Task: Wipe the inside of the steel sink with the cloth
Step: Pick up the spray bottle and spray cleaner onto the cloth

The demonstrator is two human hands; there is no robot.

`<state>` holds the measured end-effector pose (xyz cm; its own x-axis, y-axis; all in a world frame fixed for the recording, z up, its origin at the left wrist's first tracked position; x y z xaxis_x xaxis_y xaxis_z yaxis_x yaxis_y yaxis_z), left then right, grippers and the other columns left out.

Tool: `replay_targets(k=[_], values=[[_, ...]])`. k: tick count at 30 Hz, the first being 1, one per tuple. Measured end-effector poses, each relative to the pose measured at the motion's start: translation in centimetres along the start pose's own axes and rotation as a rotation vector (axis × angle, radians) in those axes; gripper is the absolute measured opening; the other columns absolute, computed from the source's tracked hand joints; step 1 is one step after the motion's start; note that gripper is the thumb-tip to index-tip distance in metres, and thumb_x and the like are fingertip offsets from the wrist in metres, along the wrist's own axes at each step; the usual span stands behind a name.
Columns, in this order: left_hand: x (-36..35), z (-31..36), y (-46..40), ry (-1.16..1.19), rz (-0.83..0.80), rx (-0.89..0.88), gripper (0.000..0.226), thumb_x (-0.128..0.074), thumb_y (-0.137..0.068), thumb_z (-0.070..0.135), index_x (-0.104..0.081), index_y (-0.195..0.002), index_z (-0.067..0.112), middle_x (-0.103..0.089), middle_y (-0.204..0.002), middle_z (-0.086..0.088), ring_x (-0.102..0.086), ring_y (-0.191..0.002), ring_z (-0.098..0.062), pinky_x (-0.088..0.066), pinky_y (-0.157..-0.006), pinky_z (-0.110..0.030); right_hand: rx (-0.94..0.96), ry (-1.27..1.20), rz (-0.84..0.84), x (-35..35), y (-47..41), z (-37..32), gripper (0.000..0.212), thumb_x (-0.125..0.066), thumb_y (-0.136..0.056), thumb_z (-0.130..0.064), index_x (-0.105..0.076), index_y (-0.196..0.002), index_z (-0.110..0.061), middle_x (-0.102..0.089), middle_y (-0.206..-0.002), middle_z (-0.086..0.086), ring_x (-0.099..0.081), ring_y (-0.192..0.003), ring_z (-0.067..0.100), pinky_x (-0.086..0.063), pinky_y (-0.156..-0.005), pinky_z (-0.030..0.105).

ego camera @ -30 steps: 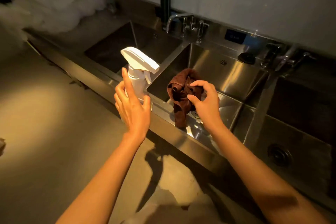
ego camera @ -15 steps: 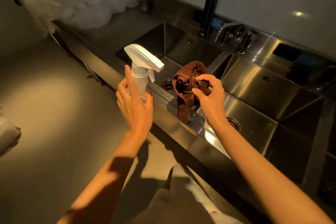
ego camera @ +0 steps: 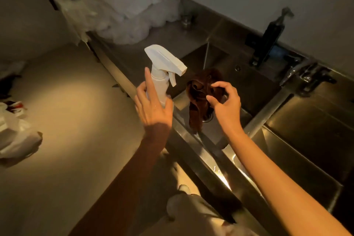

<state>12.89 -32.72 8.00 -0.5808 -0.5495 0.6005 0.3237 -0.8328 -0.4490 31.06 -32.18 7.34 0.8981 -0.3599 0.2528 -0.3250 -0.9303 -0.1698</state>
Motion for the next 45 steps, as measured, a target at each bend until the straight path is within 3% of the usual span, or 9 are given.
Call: replay_targets(k=[4, 7, 11, 13, 20, 23, 30, 34, 45], values=[[-0.7, -1.3, -3.7, 0.022, 0.05, -0.025, 0.086, -0.065, -0.079, 0.019, -0.018, -0.151, 0.018, -0.047, -0.128, -0.019, -0.051, -0.111, -0.034, -0.052, -0.085, -0.053, -0.012, -0.026, -0.035, -3.5, -3.7, -0.7, 0.035, -0.07, -0.079, 0.0, -0.06, -0.097, -0.029, -0.051, -0.112, -0.003, -0.049, -0.098, -0.01, -0.038, -0.083, 0.003], [-1.4, -2.3, -6.6, 0.03, 0.031, 0.049, 0.09, -0.068, -0.076, 0.016, -0.017, -0.151, 0.022, -0.047, -0.125, -0.016, -0.05, -0.108, -0.034, -0.049, -0.087, -0.055, -0.02, -0.039, -0.04, -5.9, -5.6, -0.9, 0.037, -0.07, -0.079, -0.002, -0.06, -0.095, -0.034, -0.051, -0.11, -0.008, -0.05, -0.099, -0.011, -0.04, -0.085, 0.004], [-2.2, -4.2, -9.8, 0.053, -0.01, 0.033, 0.093, -0.069, -0.079, 0.018, -0.01, -0.151, 0.027, -0.046, -0.126, -0.015, -0.048, -0.111, -0.031, -0.047, -0.09, -0.053, -0.038, -0.027, -0.027, -9.1, -7.3, -0.8, 0.045, -0.071, -0.079, -0.002, -0.058, -0.089, -0.044, -0.05, -0.107, -0.016, -0.054, -0.108, 0.008, -0.047, -0.1, 0.04], [-2.8, -5.3, -11.6, 0.064, -0.049, 0.016, 0.094, -0.07, -0.079, 0.018, -0.009, -0.149, 0.027, -0.045, -0.128, -0.015, -0.047, -0.112, -0.03, -0.047, -0.091, -0.053, -0.05, -0.021, -0.003, -10.7, -7.9, -0.8, 0.047, -0.071, -0.078, -0.003, -0.058, -0.088, -0.047, -0.05, -0.106, -0.019, -0.055, -0.11, 0.014, -0.046, -0.099, 0.048], [-4.4, -9.3, -18.3, 0.12, -0.158, -0.135, 0.093, -0.071, -0.079, 0.021, -0.008, -0.148, 0.031, -0.044, -0.131, -0.016, -0.048, -0.114, -0.031, -0.049, -0.091, -0.053, -0.126, -0.018, 0.171, -16.0, -9.3, -1.6, 0.045, -0.07, -0.079, -0.001, -0.058, -0.089, -0.044, -0.05, -0.107, -0.012, -0.054, -0.108, 0.017, -0.046, -0.098, 0.053], [-4.9, -11.3, -21.2, 0.163, -0.193, -0.183, 0.09, -0.069, -0.08, 0.023, -0.012, -0.15, 0.024, -0.044, -0.132, -0.017, -0.048, -0.115, -0.031, -0.05, -0.091, -0.053, -0.139, 0.001, 0.259, -18.0, -10.0, -2.2, 0.044, -0.071, -0.079, -0.002, -0.058, -0.09, -0.042, -0.048, -0.104, -0.016, -0.05, -0.096, 0.003, -0.046, -0.097, 0.051], [-6.8, -13.9, -25.6, 0.249, -0.267, -0.276, 0.089, -0.069, -0.082, 0.022, -0.014, -0.151, 0.021, -0.042, -0.137, -0.014, -0.038, -0.119, -0.013, -0.04, -0.098, -0.032, -0.182, -0.026, 0.373, -20.8, -10.6, -2.1, 0.045, -0.069, -0.08, 0.0, -0.058, -0.09, -0.043, -0.05, -0.112, -0.014, -0.054, -0.112, 0.017, -0.051, -0.095, 0.049], [-8.7, -13.4, -27.4, 0.354, -0.325, -0.289, 0.091, -0.068, -0.083, 0.022, -0.005, -0.149, 0.033, -0.037, -0.141, -0.012, -0.032, -0.121, -0.009, -0.043, -0.102, -0.038, -0.207, -0.012, 0.412, -21.2, -12.0, -1.4, 0.044, -0.068, -0.081, 0.0, -0.058, -0.09, -0.042, -0.048, -0.108, -0.021, -0.053, -0.111, 0.013, -0.05, -0.097, 0.047], [-17.0, -8.4, -32.9, 0.354, -0.478, -0.401, 0.093, -0.073, -0.081, 0.018, -0.005, -0.144, 0.028, -0.041, -0.139, -0.019, -0.042, -0.119, -0.02, -0.033, -0.098, -0.03, -0.186, 0.036, 0.555, -20.7, -20.8, 1.2, 0.047, -0.069, -0.079, 0.0, -0.055, -0.089, -0.044, -0.051, -0.115, -0.005, -0.048, -0.1, -0.018, -0.039, -0.083, -0.001]])
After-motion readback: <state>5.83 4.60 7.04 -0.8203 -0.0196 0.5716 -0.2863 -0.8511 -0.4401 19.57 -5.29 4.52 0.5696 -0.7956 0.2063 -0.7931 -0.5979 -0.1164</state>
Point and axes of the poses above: each hand's wrist, its own y-axis away from the middle knuckle, its own x-axis out of the back of the hand, z = x × y, the point moved 2 cm from there along -y, towards the middle knuckle
